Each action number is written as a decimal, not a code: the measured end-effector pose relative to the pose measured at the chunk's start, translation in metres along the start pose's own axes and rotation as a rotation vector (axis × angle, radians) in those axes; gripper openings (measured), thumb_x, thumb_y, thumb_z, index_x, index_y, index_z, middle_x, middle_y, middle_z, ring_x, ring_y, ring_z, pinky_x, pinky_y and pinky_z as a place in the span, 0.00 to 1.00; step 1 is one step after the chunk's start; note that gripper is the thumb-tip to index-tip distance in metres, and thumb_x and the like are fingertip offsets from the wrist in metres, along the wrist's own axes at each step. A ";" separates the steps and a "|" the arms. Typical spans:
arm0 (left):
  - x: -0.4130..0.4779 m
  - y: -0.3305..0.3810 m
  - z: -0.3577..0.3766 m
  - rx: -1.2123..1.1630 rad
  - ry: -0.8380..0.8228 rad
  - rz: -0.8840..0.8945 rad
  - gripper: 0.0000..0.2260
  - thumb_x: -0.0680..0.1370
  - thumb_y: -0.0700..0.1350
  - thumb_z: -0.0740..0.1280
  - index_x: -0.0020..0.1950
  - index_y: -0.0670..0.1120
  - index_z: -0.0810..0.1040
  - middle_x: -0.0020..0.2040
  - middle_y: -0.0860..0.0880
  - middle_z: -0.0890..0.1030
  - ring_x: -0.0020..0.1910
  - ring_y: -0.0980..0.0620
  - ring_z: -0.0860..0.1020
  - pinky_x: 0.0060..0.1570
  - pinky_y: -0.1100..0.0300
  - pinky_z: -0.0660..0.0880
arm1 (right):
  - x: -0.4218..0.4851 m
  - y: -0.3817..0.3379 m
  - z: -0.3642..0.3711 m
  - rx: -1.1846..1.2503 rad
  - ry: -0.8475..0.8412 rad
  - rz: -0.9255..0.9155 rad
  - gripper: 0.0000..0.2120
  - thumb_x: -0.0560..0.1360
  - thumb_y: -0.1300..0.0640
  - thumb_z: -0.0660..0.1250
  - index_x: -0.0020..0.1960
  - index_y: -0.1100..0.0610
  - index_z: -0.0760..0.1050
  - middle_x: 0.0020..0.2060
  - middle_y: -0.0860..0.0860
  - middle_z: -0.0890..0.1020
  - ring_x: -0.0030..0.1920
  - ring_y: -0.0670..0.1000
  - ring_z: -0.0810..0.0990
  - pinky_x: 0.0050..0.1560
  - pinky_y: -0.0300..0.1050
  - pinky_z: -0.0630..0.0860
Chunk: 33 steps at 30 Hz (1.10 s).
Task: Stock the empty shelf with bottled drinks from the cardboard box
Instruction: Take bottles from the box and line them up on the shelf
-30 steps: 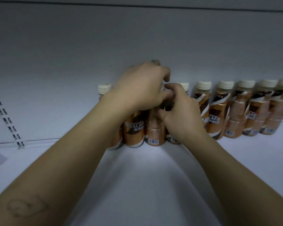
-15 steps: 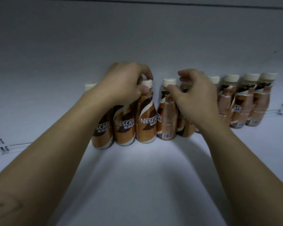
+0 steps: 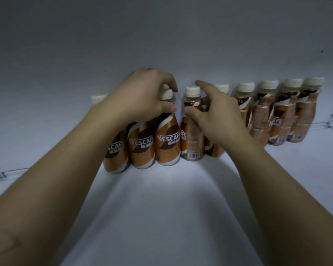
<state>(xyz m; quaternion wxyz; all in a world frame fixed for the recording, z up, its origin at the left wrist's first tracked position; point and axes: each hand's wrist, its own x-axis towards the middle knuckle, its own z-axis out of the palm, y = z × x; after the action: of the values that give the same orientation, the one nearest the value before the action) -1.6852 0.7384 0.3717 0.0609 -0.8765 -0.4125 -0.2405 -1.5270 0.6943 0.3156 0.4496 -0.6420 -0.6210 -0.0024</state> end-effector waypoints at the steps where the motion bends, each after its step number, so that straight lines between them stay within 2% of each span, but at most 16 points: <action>1: 0.000 0.000 0.000 0.000 -0.001 0.002 0.18 0.71 0.52 0.73 0.60 0.54 0.76 0.56 0.49 0.78 0.55 0.48 0.75 0.53 0.53 0.73 | 0.000 0.000 0.000 0.003 -0.002 0.004 0.34 0.73 0.49 0.71 0.75 0.48 0.61 0.66 0.50 0.75 0.65 0.52 0.74 0.65 0.52 0.73; 5: 0.000 0.002 -0.001 0.023 -0.009 0.000 0.19 0.72 0.50 0.74 0.61 0.53 0.76 0.57 0.48 0.78 0.56 0.47 0.75 0.54 0.53 0.72 | 0.000 -0.002 0.003 -0.065 0.073 -0.014 0.37 0.69 0.45 0.73 0.74 0.48 0.64 0.65 0.53 0.75 0.63 0.54 0.75 0.64 0.53 0.73; 9: -0.001 0.003 -0.002 0.053 -0.016 0.000 0.18 0.72 0.50 0.73 0.61 0.53 0.75 0.56 0.48 0.76 0.54 0.47 0.75 0.54 0.52 0.72 | 0.001 -0.002 0.003 -0.050 0.109 0.010 0.35 0.70 0.48 0.75 0.73 0.50 0.66 0.62 0.53 0.77 0.60 0.53 0.77 0.62 0.51 0.75; 11: -0.002 0.003 -0.002 0.063 -0.020 0.006 0.18 0.73 0.51 0.72 0.61 0.53 0.75 0.56 0.48 0.76 0.54 0.47 0.75 0.54 0.52 0.73 | 0.001 -0.001 -0.001 0.051 0.088 0.042 0.34 0.70 0.52 0.75 0.73 0.51 0.66 0.59 0.52 0.79 0.54 0.47 0.78 0.54 0.35 0.75; 12: -0.002 0.004 -0.002 0.062 -0.025 0.011 0.18 0.73 0.52 0.72 0.61 0.54 0.75 0.56 0.48 0.75 0.54 0.47 0.74 0.54 0.52 0.73 | 0.001 -0.001 -0.003 0.090 0.071 0.056 0.33 0.71 0.54 0.75 0.72 0.52 0.67 0.57 0.51 0.80 0.50 0.44 0.76 0.46 0.25 0.71; 13: -0.002 0.004 -0.003 0.061 -0.032 0.015 0.18 0.73 0.52 0.72 0.62 0.54 0.75 0.57 0.48 0.75 0.54 0.47 0.74 0.54 0.52 0.72 | 0.001 0.000 -0.004 0.116 0.057 0.064 0.31 0.71 0.56 0.74 0.71 0.52 0.67 0.56 0.50 0.81 0.47 0.42 0.75 0.39 0.22 0.67; 14: -0.002 0.004 -0.004 0.061 -0.038 0.017 0.18 0.73 0.52 0.72 0.62 0.54 0.75 0.57 0.49 0.75 0.54 0.47 0.74 0.54 0.52 0.72 | 0.002 0.001 -0.005 0.142 0.038 0.068 0.29 0.72 0.58 0.73 0.71 0.51 0.68 0.55 0.50 0.81 0.47 0.42 0.75 0.38 0.23 0.67; 15: -0.002 0.005 -0.004 0.062 -0.044 0.016 0.18 0.73 0.52 0.72 0.62 0.54 0.75 0.57 0.49 0.75 0.55 0.48 0.74 0.55 0.52 0.72 | 0.002 0.001 -0.006 0.176 0.015 0.070 0.28 0.73 0.59 0.72 0.70 0.51 0.68 0.56 0.49 0.81 0.48 0.42 0.76 0.41 0.25 0.69; 18: -0.003 0.006 -0.004 0.072 -0.053 0.015 0.18 0.73 0.51 0.71 0.63 0.54 0.74 0.58 0.49 0.75 0.56 0.48 0.74 0.57 0.51 0.72 | 0.003 0.004 -0.008 0.250 -0.037 0.088 0.27 0.74 0.63 0.70 0.70 0.50 0.67 0.57 0.50 0.82 0.54 0.47 0.80 0.55 0.43 0.78; 19: -0.003 0.007 -0.004 0.076 -0.052 0.015 0.19 0.73 0.51 0.71 0.63 0.54 0.74 0.58 0.49 0.75 0.56 0.48 0.74 0.57 0.51 0.71 | 0.004 0.005 -0.009 0.238 -0.048 0.080 0.27 0.74 0.62 0.70 0.70 0.50 0.67 0.58 0.50 0.81 0.53 0.46 0.81 0.54 0.41 0.79; 21: -0.003 0.007 -0.003 0.084 -0.046 0.017 0.18 0.74 0.52 0.71 0.63 0.54 0.74 0.58 0.49 0.75 0.56 0.48 0.74 0.57 0.51 0.72 | 0.004 0.005 -0.013 0.171 -0.076 0.045 0.27 0.75 0.59 0.70 0.72 0.50 0.67 0.61 0.49 0.80 0.42 0.41 0.83 0.40 0.29 0.76; 22: -0.003 0.007 -0.003 0.089 -0.043 0.021 0.18 0.74 0.52 0.71 0.63 0.54 0.74 0.58 0.49 0.75 0.56 0.48 0.74 0.57 0.50 0.72 | 0.003 0.004 -0.014 0.131 -0.078 0.027 0.29 0.74 0.56 0.71 0.73 0.50 0.66 0.62 0.49 0.79 0.41 0.40 0.82 0.37 0.27 0.74; 25: -0.003 0.007 -0.003 0.099 -0.041 0.032 0.18 0.74 0.52 0.70 0.63 0.54 0.74 0.58 0.49 0.76 0.56 0.48 0.74 0.58 0.49 0.72 | 0.000 0.001 -0.013 0.029 -0.022 -0.008 0.33 0.71 0.48 0.73 0.73 0.51 0.66 0.62 0.50 0.79 0.57 0.47 0.78 0.49 0.34 0.69; 27: -0.002 0.006 -0.003 0.083 -0.043 0.029 0.17 0.74 0.52 0.70 0.62 0.55 0.74 0.58 0.50 0.76 0.56 0.48 0.74 0.58 0.49 0.71 | 0.000 0.000 -0.009 0.012 0.014 -0.020 0.31 0.71 0.49 0.73 0.71 0.51 0.69 0.59 0.50 0.80 0.55 0.47 0.78 0.49 0.37 0.69; 30: -0.002 0.006 -0.002 0.056 -0.049 0.026 0.17 0.74 0.50 0.71 0.62 0.54 0.75 0.58 0.50 0.75 0.56 0.48 0.74 0.57 0.50 0.72 | 0.003 0.000 -0.006 0.039 0.017 0.000 0.25 0.72 0.52 0.73 0.68 0.52 0.71 0.57 0.50 0.81 0.49 0.44 0.74 0.45 0.34 0.69; 33: -0.002 0.006 -0.002 0.050 -0.050 0.034 0.16 0.74 0.49 0.71 0.61 0.54 0.75 0.58 0.50 0.75 0.56 0.48 0.74 0.57 0.50 0.72 | 0.004 0.002 -0.005 0.073 0.014 0.024 0.24 0.73 0.52 0.72 0.67 0.53 0.72 0.56 0.50 0.81 0.48 0.44 0.74 0.46 0.37 0.70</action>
<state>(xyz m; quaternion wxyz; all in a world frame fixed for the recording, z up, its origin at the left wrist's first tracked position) -1.6825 0.7329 0.3732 0.0767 -0.8875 -0.4047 -0.2068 -1.5213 0.6954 0.3197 0.4773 -0.6326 -0.6096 0.0211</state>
